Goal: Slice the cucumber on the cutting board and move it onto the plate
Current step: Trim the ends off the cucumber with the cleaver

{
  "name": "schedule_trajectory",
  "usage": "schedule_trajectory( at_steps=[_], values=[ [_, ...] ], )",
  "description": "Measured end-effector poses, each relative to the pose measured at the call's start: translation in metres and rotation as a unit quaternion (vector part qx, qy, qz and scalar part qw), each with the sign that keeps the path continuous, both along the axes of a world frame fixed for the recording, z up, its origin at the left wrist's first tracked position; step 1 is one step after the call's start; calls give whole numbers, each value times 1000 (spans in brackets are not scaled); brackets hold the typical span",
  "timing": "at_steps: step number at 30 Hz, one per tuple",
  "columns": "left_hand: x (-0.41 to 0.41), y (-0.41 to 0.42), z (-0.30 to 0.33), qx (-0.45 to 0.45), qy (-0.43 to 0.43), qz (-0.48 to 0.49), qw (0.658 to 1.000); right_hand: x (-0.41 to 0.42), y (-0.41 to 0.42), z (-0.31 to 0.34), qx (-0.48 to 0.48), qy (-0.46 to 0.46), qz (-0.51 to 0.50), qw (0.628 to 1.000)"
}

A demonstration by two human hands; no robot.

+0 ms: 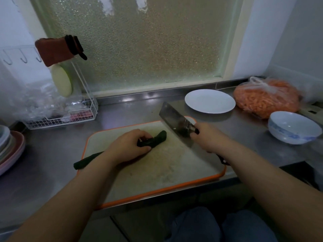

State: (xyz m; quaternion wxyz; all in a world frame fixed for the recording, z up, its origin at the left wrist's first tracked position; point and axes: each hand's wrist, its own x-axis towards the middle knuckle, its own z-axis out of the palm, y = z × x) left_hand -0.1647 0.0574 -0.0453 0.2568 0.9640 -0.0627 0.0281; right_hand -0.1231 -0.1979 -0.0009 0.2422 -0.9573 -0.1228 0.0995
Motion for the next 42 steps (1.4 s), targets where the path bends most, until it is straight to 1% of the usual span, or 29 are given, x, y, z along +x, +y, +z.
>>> schedule_trajectory(
  at_steps=[3,10,15,20,24,28,30,34,39,41,42],
  values=[
    [2,-6,-3,5,-11,-1,1000,-3,5,-1,-23,-12,20,999],
    [5,-11,-4,4,-14,-5,1000,-12,13,7,-62,-49,31,996],
    [6,-10,-5,17,-22,-8,1000,-14,20,6,-92,-36,22,995],
    [7,-9,-7,22,-21,-13,999,-15,29,2,-119,-3,38,992],
    [5,-9,-6,31,-21,-17,999,-13,25,7,-117,6,39,992],
    [5,-10,-4,39,-15,-20,999,1,7,8,-133,-8,4,991],
    [6,-11,-3,35,-5,-19,999,8,-2,5,-112,-12,-13,994],
    [8,-12,0,13,2,-17,1000,11,-14,7,-45,14,-59,997],
    [7,-13,2,0,2,-9,1000,20,-24,10,71,24,-108,991],
    [5,-11,5,16,11,-2,1000,19,-25,16,117,11,-107,987],
    [4,-8,6,38,23,2,999,18,-25,19,139,3,-107,984]
  ],
)
